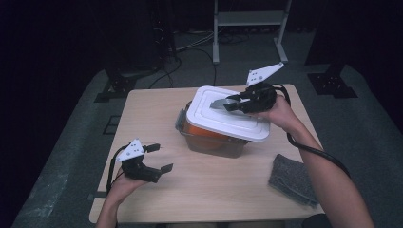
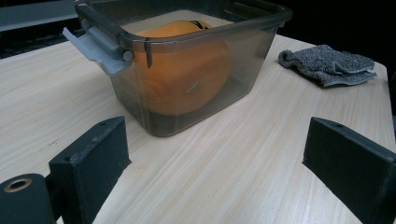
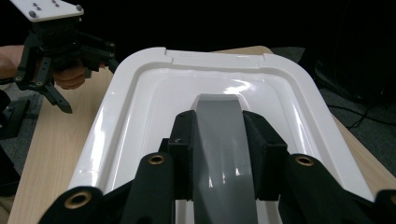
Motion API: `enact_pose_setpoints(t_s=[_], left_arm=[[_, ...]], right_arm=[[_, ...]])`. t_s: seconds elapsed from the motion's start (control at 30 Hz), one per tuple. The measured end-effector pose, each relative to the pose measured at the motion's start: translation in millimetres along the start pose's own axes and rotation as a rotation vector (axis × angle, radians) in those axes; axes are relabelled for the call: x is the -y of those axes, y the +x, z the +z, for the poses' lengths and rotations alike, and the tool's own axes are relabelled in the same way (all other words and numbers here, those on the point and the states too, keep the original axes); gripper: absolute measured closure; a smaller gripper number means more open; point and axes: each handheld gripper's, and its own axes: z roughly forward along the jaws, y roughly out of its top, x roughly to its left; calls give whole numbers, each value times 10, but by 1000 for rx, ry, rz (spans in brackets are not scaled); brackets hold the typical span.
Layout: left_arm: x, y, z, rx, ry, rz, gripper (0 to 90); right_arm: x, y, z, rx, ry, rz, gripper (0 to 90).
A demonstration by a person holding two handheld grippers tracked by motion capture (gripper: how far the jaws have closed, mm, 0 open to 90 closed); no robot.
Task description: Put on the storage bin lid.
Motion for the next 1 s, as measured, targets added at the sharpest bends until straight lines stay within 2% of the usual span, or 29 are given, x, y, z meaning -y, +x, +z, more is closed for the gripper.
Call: enact_pose_setpoints(t_s=[0.33, 0.57, 1.0], left_arm=[[0, -4, 10, 5, 7, 7, 45], [1, -3, -2, 4, -3, -3, 38], [-1, -3, -4, 9, -3, -4, 31]], right_arm=[[-13, -30, 208, -23, 19, -9, 656], [-7, -54, 369, -41, 29, -12, 656], [38, -109, 559, -55, 46, -7, 656]])
